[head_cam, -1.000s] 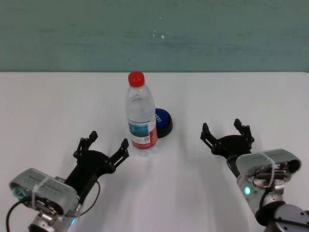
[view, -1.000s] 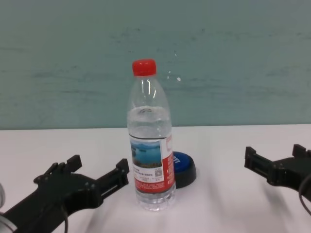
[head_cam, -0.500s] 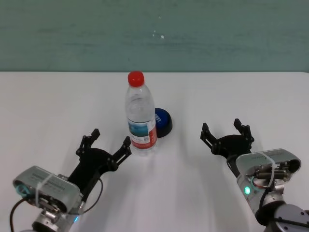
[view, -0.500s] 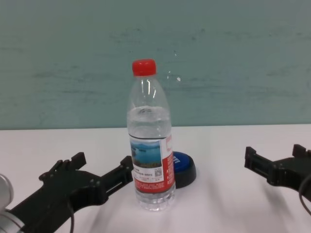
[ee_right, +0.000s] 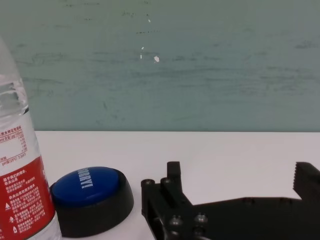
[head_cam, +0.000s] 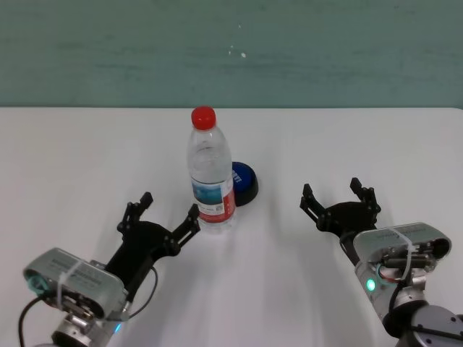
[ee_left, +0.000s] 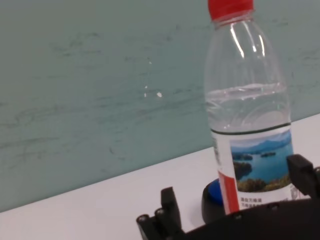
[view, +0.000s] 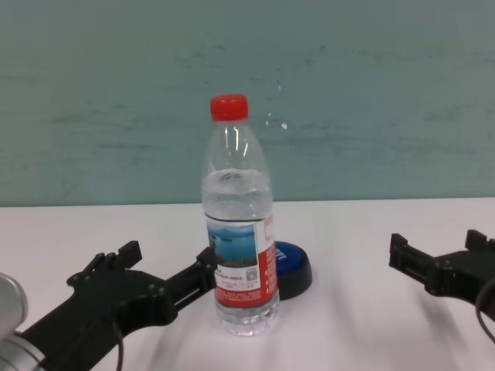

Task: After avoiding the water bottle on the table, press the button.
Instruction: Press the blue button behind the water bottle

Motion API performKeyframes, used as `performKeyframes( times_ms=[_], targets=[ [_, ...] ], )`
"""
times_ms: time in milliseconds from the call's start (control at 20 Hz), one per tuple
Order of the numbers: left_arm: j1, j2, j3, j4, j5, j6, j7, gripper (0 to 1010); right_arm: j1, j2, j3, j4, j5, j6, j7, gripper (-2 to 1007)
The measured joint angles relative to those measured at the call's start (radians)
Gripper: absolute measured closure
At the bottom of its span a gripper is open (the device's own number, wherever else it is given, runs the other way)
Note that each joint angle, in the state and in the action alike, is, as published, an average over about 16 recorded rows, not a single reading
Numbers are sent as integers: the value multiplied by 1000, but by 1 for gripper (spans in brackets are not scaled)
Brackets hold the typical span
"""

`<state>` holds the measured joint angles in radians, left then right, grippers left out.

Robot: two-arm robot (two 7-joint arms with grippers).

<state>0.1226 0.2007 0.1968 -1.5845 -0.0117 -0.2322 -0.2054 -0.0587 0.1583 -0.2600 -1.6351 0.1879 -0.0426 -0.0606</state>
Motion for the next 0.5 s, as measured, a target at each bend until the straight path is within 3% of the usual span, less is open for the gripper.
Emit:
performKeyframes(
  times_ms=[500],
  targets=[
    [-7,-4,4,9,9,-4,4,0,0,0,0,0,0,0,0,1]
  ],
)
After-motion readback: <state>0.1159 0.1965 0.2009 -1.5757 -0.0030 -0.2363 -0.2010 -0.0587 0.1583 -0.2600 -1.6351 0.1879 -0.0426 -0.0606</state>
